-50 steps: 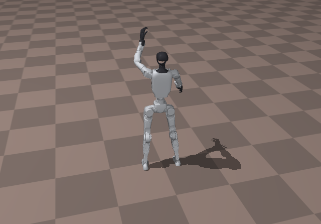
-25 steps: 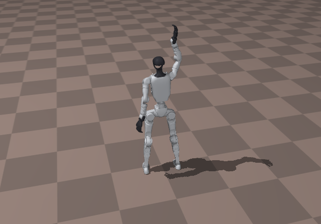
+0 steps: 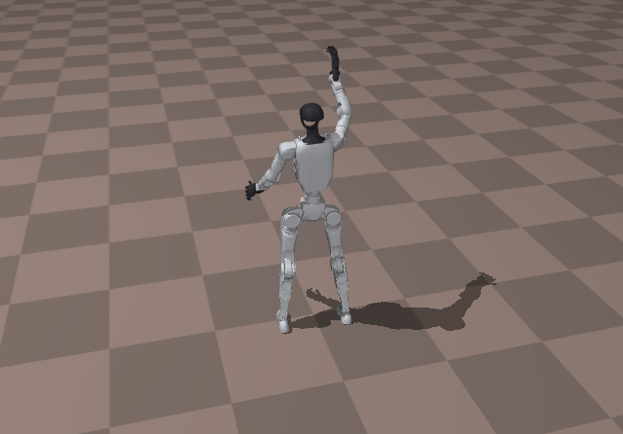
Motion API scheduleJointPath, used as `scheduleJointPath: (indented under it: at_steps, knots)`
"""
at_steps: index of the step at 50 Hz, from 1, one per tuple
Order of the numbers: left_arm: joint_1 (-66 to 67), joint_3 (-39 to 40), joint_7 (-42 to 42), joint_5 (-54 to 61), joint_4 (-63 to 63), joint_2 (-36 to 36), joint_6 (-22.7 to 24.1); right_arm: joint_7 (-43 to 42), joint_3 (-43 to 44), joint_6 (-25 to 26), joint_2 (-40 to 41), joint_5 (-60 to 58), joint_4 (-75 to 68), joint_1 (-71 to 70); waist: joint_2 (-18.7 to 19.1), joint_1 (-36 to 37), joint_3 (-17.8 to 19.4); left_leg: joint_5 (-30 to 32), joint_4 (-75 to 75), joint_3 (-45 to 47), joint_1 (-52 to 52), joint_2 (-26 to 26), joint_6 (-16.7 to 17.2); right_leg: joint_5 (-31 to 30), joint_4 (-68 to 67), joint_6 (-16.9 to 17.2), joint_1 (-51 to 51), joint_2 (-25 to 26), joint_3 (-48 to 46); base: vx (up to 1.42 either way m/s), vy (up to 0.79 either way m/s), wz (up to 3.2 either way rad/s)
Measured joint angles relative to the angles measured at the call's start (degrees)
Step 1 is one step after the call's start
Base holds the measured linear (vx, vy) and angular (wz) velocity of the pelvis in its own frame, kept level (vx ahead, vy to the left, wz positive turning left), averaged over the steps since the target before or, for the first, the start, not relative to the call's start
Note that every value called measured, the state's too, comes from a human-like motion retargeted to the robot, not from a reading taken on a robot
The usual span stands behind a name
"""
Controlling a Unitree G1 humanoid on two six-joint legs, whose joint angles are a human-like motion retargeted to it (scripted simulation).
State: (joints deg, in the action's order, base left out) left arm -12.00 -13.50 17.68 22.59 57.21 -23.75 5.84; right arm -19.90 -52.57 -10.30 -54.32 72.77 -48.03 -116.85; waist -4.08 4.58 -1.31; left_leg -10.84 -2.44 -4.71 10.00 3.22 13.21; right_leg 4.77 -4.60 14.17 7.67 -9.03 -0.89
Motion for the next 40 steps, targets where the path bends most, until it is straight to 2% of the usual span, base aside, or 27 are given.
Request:
scheduleJointPath:
  at_steps: [3, 5, 8, 12, 18, 20, 22, 28, 31, 35, 40]
  knots:
    - [-4.60, -3.85, 2.01, 0.01, -6.59, -1.26, 1.41, -5.13, 1.27, 1.09, -0.64, -1.41, -0.97, 1.41, -0.04, 0.44, -0.42, 0.07, -0.07, -0.07, -0.22, 0.02, 0.09, -0.15, 0.03, 0.09, -0.13, 0.02, -0.09, 0.00, 0.00, 0.00]
    - [-5.17, -5.82, -0.13, -1.41, -9.93, -2.15, 2.32, -2.07, 1.66, 0.25, -2.51, -2.56, -0.06, 0.03, -0.37, 0.29, -1.30, -2.77, -4.68, 0.30, -3.08, -0.13, -1.38, 1.52, -3.54, 0.36, -2.49, -0.11, -0.58, 0.00, 0.00, 0.00]
    - [-3.08, -5.63, -0.81, -1.78, -9.25, -2.14, 1.63, -5.74, -1.30, -0.22, -3.56, -2.41, -0.97, -7.13, -1.13, 0.26, -1.33, -0.19, -0.65, 0.05, -1.37, -0.10, 0.26, -0.24, 0.00, 0.61, -1.06, -0.10, -0.01, 0.00, 0.00, 0.00]
    - [7.51, 1.19, -3.87, -0.83, -4.89, 0.53, 1.29, -6.10, -8.17, -0.76, -4.88, -7.25, -2.30, -23.08, -1.58, -0.40, -1.71, -2.22, -3.35, 1.19, -3.09, 0.31, -0.34, 0.76, -1.99, 0.83, -2.82, 0.28, 0.04, 0.01, -0.01, -0.04]
    - [29.51, 15.90, -6.03, 3.27, 7.09, 7.13, -1.52, -7.92, -16.39, -2.73, -4.67, -11.64, -2.43, -47.18, -2.30, 0.35, -1.81, -0.43, 0.54, 2.75, -1.08, 1.71, 1.66, -0.69, 1.12, 0.83, -2.18, 1.78, 1.86, 0.07, -0.03, -0.29]
    - [37.48, 20.64, -9.58, 2.97, 9.90, 9.38, -2.15, -6.46, -18.60, -2.44, -4.29, -14.05, -3.51, -55.31, -2.93, -1.05, -1.21, -2.89, -3.36, 3.95, -3.23, 1.79, -0.06, 0.50, -1.72, 0.83, -4.23, 1.79, 1.14, 0.07, 0.01, -0.19]
    - [43.57, 22.78, -10.02, 1.82, 14.35, 10.80, -3.52, -6.21, -21.11, -2.49, -3.95, -11.58, -4.51, -59.64, -3.10, 0.43, -2.50, -0.87, 0.24, 3.90, -1.67, 1.93, 1.79, -0.65, 0.78, 0.83, -3.38, 2.48, 2.71, 0.07, -0.02, -0.26]
    - [56.71, 26.19, -11.18, 1.41, 17.57, 13.40, -4.41, -5.67, -20.31, -2.74, -5.28, -12.09, -7.46, -60.15, -3.97, -0.39, -4.33, -0.54, 1.13, 4.83, -1.19, 2.22, 1.79, -1.02, 1.08, 0.83, -3.63, 3.06, 3.32, 0.01, 0.00, -0.04]
    - [54.46, 26.16, -9.46, 3.26, 16.40, 12.68, -4.26, -5.94, -21.03, -0.93, -5.54, -14.03, -10.77, -60.15, -3.93, -0.36, -3.50, -0.54, 1.02, 4.86, -1.33, 2.26, 1.79, -1.05, 1.01, 0.83, -3.78, 3.02, 3.39, 0.00, 0.00, 0.00]
    - [43.78, 25.14, -5.61, 5.10, 14.04, 10.06, -3.42, -6.65, -22.79, 1.07, -5.82, -16.81, -13.00, -57.73, -3.04, 0.75, -0.95, -0.77, 0.61, 4.73, -1.06, 2.17, 1.78, -0.91, 0.88, 0.83, -3.34, 2.65, 3.49, 0.00, 0.00, 0.00]
    - [24.18, 20.60, -1.10, 3.40, 12.95, 6.59, -3.48, -11.67, -16.30, -0.85, -9.01, -22.51, -1.35, -35.88, -0.92, 1.19, 1.24, -1.08, 0.45, 4.57, 0.83, 1.51, 1.53, -0.38, 0.61, 0.83, -1.48, 1.65, 3.72, -0.04, 0.03, 0.01]
